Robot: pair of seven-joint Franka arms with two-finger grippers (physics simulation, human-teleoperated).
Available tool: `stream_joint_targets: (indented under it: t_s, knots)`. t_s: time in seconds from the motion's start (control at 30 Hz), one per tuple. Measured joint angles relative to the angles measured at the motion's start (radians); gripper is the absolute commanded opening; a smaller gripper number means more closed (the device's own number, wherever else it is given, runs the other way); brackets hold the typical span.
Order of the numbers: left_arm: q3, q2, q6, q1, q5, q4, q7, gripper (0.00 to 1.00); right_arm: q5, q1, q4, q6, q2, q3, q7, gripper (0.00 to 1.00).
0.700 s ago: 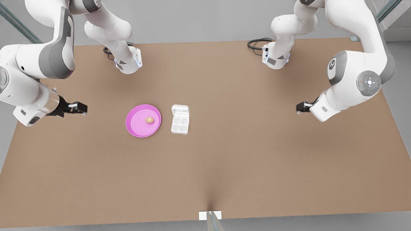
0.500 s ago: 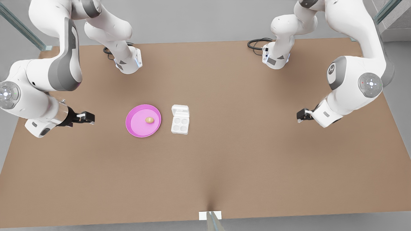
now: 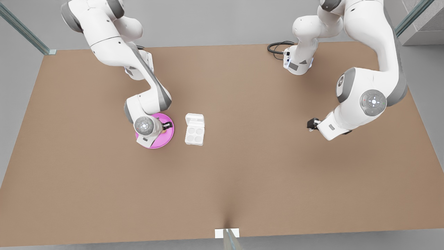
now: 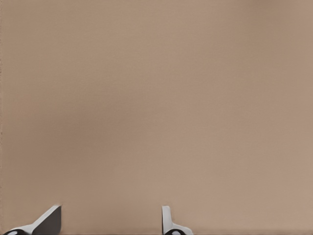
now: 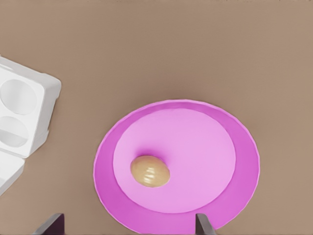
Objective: Pack egg into the box and close the box lid
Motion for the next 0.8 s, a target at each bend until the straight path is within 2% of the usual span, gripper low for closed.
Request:
stream_joint_targets:
  t_s: [0.1, 0.17, 0.3, 0.5, 0.8]
  knots:
    - [-0.001, 0.012, -0.002, -0.009, 0.028, 0.001, 0.002, 1.00, -0.012, -0.037, -0.010, 0.144, 0.057, 0.000, 0.065, 1.00]
    - [-0.001, 0.023, 0.004, -0.018, 0.043, -0.002, 0.007, 1.00, -0.026, -0.056, -0.049, 0.203, 0.043, 0.007, 0.103, 1.00]
    - [-0.001, 0.033, 0.012, -0.016, 0.057, -0.004, 0.017, 1.00, -0.034, -0.045, -0.211, 0.334, -0.028, 0.027, 0.174, 1.00]
    - [-0.001, 0.038, 0.015, -0.006, 0.062, -0.011, 0.028, 1.00, -0.030, -0.038, -0.461, 0.465, -0.216, 0.086, 0.266, 1.00]
    - [0.000, 0.064, 0.022, -0.006, 0.064, -0.011, 0.039, 1.00, -0.029, -0.111, -0.541, 0.600, -0.171, 0.090, 0.360, 1.00]
